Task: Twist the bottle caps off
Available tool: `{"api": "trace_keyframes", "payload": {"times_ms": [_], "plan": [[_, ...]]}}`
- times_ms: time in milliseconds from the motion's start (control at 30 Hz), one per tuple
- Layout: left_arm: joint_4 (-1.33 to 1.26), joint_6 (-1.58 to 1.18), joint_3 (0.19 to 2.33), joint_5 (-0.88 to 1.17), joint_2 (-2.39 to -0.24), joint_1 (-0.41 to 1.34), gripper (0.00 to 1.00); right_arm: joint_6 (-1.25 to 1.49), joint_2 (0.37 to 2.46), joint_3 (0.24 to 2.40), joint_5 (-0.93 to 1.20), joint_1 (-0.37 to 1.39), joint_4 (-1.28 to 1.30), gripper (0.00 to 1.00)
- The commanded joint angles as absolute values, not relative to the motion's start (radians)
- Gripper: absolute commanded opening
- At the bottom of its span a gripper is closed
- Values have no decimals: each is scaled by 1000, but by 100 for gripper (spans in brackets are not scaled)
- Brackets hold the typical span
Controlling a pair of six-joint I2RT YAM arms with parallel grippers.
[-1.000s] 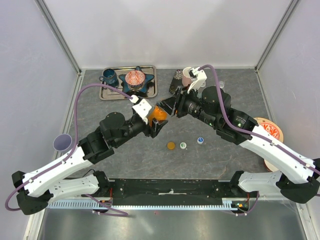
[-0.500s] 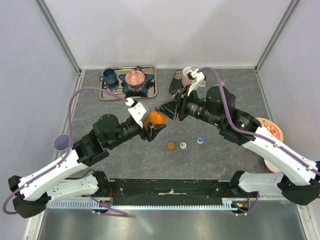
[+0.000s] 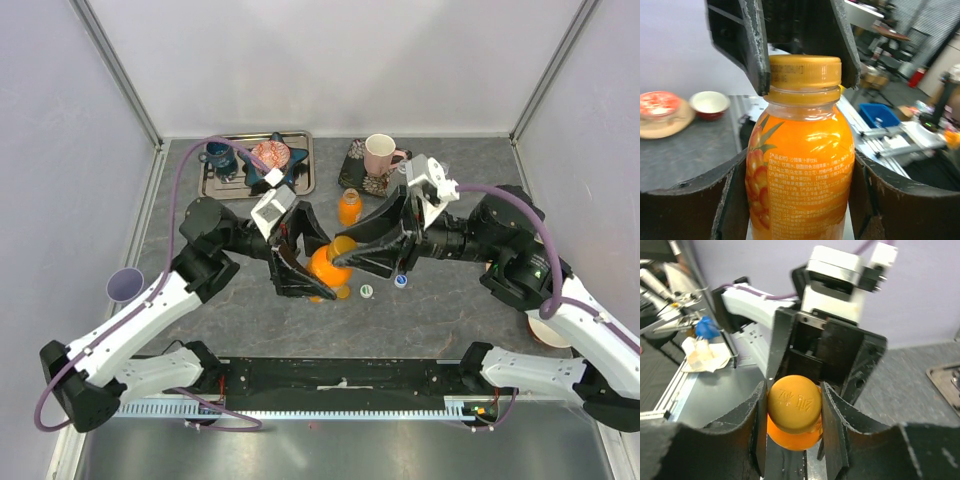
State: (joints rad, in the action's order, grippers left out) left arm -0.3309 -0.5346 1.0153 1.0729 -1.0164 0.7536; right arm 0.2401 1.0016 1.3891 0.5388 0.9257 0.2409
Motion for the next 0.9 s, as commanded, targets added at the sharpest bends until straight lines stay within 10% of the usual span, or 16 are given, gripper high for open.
{"api": "trace_keyframes", "payload": {"times_ms": [0, 533, 767, 867], "plan": [[-802, -964, 1052, 1295, -1089, 735, 36, 152, 1002, 1358, 865, 945, 268, 0], [-1123, -1204, 1043, 1365, -1220, 733, 36, 49, 976, 1288, 983, 945, 308, 0], [-547, -713, 1058, 1316, -1105, 733, 38, 98, 965, 1350, 784, 945, 365, 60], [-451, -648, 1058, 1305, -1085, 733, 39, 107, 969, 1371, 735, 946, 380, 68]]}}
